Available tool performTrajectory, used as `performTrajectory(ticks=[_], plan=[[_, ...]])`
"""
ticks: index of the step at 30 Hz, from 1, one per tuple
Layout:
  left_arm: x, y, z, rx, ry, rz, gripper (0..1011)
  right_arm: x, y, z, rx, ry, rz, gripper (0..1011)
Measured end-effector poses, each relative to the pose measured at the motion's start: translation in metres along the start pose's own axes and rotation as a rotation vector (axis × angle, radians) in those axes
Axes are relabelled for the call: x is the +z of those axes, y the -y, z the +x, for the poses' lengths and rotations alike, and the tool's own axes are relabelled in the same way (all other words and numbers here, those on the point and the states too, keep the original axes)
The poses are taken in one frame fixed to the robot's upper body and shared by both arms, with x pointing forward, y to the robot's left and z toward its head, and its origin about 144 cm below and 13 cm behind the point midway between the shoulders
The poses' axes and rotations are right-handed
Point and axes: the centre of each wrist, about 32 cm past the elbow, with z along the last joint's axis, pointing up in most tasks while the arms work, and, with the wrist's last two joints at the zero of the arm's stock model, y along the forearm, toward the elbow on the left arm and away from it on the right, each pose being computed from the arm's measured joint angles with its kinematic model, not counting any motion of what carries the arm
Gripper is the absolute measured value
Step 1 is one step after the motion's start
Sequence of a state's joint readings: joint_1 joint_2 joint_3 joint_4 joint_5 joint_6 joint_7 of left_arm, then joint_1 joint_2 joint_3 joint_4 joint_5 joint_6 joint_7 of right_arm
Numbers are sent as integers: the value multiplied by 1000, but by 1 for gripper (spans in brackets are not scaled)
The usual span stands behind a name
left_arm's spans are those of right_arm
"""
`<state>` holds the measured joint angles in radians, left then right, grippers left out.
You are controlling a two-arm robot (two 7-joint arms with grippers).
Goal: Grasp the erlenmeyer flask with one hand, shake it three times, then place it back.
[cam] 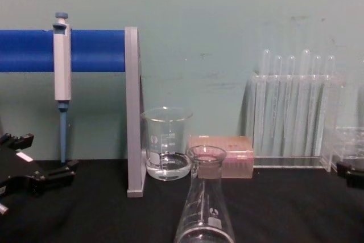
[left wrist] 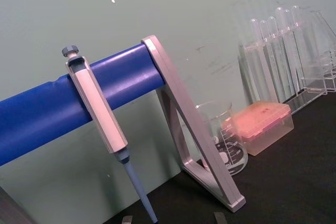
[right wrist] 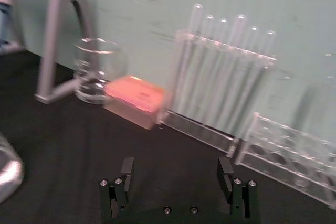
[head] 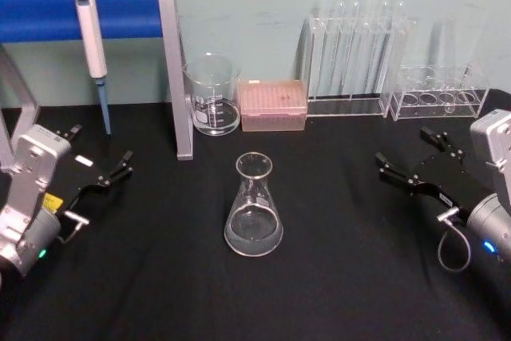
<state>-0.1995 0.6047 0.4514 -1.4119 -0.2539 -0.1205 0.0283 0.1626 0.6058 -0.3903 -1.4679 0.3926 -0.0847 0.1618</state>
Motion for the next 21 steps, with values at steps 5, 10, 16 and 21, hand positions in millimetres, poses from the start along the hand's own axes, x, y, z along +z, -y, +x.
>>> performTrajectory(ticks=[5, 10, 16, 21], plan=[[0, 0, 0, 0, 0, 0, 1001, 8, 3, -1, 81, -58, 14, 1003], [0, 0, 0, 0, 0, 0, 1001, 17, 5, -4, 173, -97, 27, 1003], [0, 0, 0, 0, 0, 0, 1001, 22, 4, -10, 248, -115, 31, 1003], [0, 0, 0, 0, 0, 0, 1001, 24, 1, -20, 312, -125, 29, 1003]])
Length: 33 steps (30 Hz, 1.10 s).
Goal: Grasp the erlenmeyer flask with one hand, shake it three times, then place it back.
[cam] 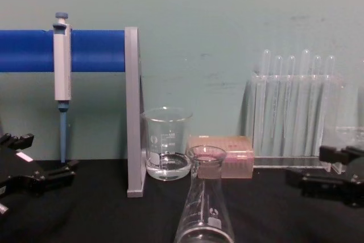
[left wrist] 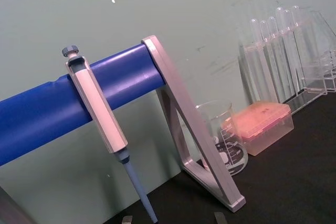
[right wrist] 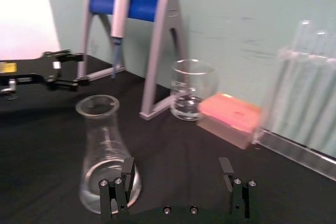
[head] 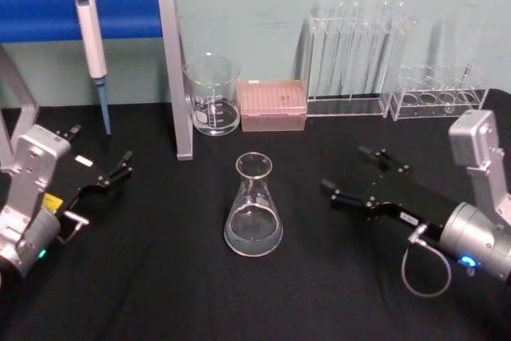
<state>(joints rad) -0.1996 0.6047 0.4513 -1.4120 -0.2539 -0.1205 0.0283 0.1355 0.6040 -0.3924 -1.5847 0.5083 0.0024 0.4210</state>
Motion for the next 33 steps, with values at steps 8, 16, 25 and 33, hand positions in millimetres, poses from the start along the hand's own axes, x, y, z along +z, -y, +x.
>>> performTrajectory(ticks=[8, 16, 25, 33], plan=[[0, 0, 0, 0, 0, 0, 1001, -1, -12, -11, 77, 2, -5, 1003], [0, 0, 0, 0, 0, 0, 1001, -3, -34, -20, 150, 15, -14, 1003], [0, 0, 0, 0, 0, 0, 1001, -4, -54, -27, 183, 22, -11, 1003], [0, 0, 0, 0, 0, 0, 1001, -5, -72, -30, 192, 23, 0, 1002]])
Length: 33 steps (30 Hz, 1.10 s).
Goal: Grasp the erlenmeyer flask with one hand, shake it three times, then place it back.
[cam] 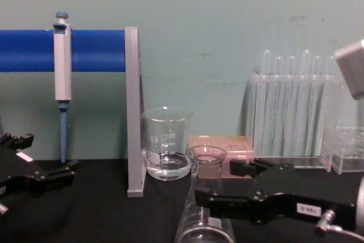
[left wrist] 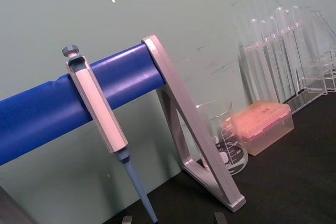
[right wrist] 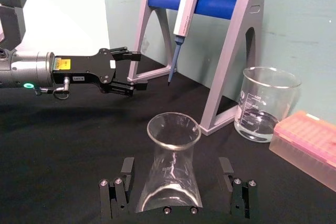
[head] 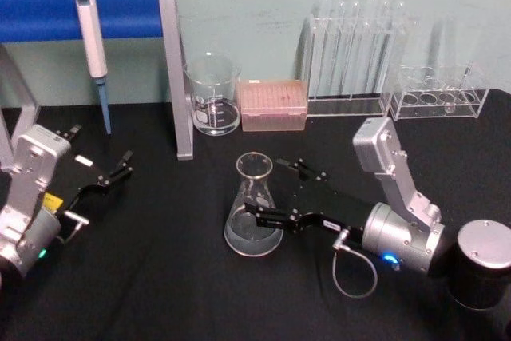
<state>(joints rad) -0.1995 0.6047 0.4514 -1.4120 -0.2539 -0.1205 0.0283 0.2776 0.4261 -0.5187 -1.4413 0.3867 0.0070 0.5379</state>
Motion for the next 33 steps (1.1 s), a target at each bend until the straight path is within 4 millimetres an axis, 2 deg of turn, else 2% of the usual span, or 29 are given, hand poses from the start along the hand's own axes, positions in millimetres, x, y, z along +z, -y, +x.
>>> performTrajectory(ticks=[17, 33], plan=[[0, 0, 0, 0, 0, 0, 1001, 2, -20, 2, 6, -1, 18, 1003], [0, 0, 0, 0, 0, 0, 1001, 2, -30, 3, 4, -2, 23, 1003]])
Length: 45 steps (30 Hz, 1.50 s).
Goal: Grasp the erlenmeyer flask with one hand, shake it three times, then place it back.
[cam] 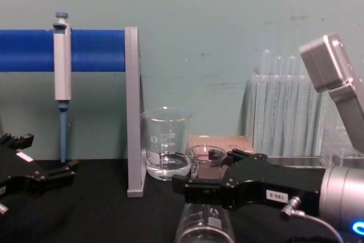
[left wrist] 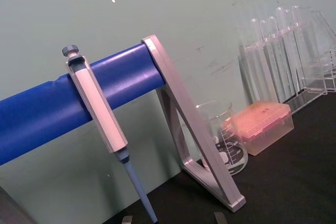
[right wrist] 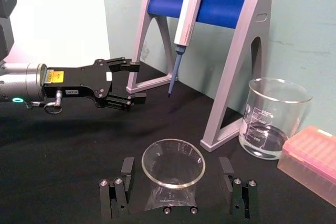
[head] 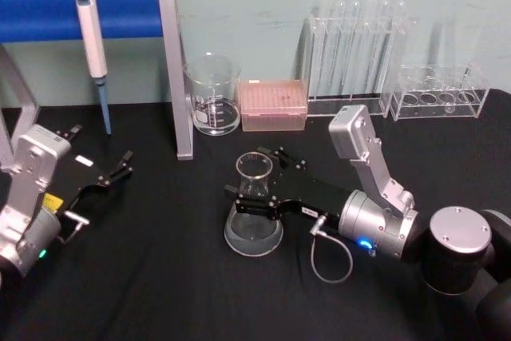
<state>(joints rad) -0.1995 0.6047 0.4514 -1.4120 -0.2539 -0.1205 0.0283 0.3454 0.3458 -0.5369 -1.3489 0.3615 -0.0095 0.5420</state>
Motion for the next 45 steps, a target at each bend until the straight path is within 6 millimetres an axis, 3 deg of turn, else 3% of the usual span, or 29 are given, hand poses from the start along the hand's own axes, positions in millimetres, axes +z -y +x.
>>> performTrajectory(ticks=[21, 32, 40, 45], plan=[[0, 0, 0, 0, 0, 0, 1001, 0, -1, -1, -1, 7, -7, 1003], [0, 0, 0, 0, 0, 0, 1001, 0, -1, -1, -1, 5, -5, 765], [0, 0, 0, 0, 0, 0, 1001, 0, -1, -1, 0, 4, -4, 489], [0, 0, 0, 0, 0, 0, 1001, 0, -1, -1, 0, 4, -4, 449]])
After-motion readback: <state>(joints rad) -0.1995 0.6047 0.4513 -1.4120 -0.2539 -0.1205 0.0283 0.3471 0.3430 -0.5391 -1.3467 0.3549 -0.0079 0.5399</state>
